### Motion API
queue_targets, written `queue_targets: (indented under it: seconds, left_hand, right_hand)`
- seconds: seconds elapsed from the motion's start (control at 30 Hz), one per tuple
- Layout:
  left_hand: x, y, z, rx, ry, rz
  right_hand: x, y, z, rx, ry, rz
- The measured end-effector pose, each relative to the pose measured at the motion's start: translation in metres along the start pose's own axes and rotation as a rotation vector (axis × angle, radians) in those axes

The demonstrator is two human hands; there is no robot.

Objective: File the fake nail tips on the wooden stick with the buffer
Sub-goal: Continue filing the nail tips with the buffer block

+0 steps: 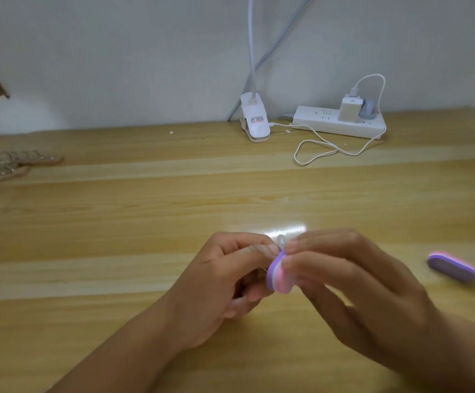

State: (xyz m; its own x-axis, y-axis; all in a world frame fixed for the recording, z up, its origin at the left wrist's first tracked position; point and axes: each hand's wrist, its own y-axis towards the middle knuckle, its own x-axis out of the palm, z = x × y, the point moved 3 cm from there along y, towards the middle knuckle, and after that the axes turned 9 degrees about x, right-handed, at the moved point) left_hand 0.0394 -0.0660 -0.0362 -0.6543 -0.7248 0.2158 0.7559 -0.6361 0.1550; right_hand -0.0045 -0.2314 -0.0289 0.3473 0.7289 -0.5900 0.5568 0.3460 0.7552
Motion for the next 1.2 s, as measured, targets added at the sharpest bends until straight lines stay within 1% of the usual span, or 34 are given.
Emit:
queue_targets:
  seconds: [0.03,0.1,0.17,0.2,0.27,0.33,0.37,0.43,0.47,0.53,0.63,0.67,0.77,0.83,0.9,0.97,1.03,1.1,1.17,1.2]
  left_hand:
    - [0.0,0.0,0.0,-0.023,-0.028,-0.008]
    - [-0.002,0.0,0.001,-0.083,-0.067,-0.016]
    - [-0.004,0.0,0.001,-0.141,-0.109,-0.02]
    - [-0.004,0.0,0.001,-0.164,-0.129,-0.026]
    - [-0.002,0.0,-0.001,-0.19,-0.165,-0.044]
    - [0.0,-0.001,-0.002,-0.211,-0.207,-0.066]
    - [0.0,-0.001,-0.001,-0.22,-0.228,-0.078]
    - [-0.001,-0.001,0.001,-0.232,-0.257,-0.091]
    - [-0.002,-0.001,0.002,-0.237,-0.256,-0.087]
    - [-0.001,-0.001,0.001,-0.246,-0.24,-0.081]
    - [0.001,-0.001,0.0,-0.242,-0.269,-0.095]
    - [0.001,-0.001,0.0,-0.244,-0.278,-0.1]
    - [-0.002,-0.001,0.001,-0.254,-0.277,-0.104]
    - [-0.002,-0.001,0.0,-0.255,-0.262,-0.096]
    - [-0.001,-0.001,-0.001,-0.255,-0.253,-0.085]
    - [0.001,-0.001,0.0,-0.258,-0.259,-0.085]
    - [0.0,-0.001,0.001,-0.265,-0.235,-0.083]
    - [-0.002,-0.001,0.001,-0.27,-0.209,-0.059]
    - [-0.002,0.0,0.0,-0.269,-0.194,-0.032]
    - [-0.001,0.0,0.0,-0.266,-0.192,-0.026]
  right_hand:
    - [0.001,-0.001,0.002,-0.018,-0.034,-0.021]
    - [-0.002,0.002,0.013,0.043,-0.078,-0.013]
    - [-0.008,0.006,0.019,0.111,-0.057,0.03]
    - [-0.009,0.006,0.017,0.111,-0.027,0.044]
    - [-0.004,0.003,0.005,0.04,0.008,0.03]
    - [0.003,-0.001,-0.001,-0.036,-0.027,-0.02]
    - [0.003,0.0,0.004,-0.026,-0.054,-0.034]
    - [-0.002,0.005,0.017,0.073,-0.096,-0.017]
    - [-0.004,0.007,0.02,0.115,-0.094,0.002]
    - [-0.006,0.008,0.014,0.117,-0.042,0.026]
    - [0.004,0.002,-0.003,-0.024,-0.047,-0.032]
    - [0.005,0.001,-0.001,-0.035,-0.071,-0.051]
    - [-0.002,0.007,0.017,0.087,-0.082,-0.026]
    - [-0.005,0.007,0.014,0.107,-0.033,0.007]
    - [0.0,0.003,0.001,0.025,-0.014,-0.01]
    - [0.004,0.0,-0.002,-0.04,-0.063,-0.06]
    - [0.0,0.004,0.012,0.027,-0.086,-0.051]
    - [-0.006,0.007,0.022,0.12,-0.073,0.002]
    - [-0.006,0.007,0.018,0.121,-0.037,0.024]
    - [-0.003,0.005,0.012,0.078,-0.03,0.005]
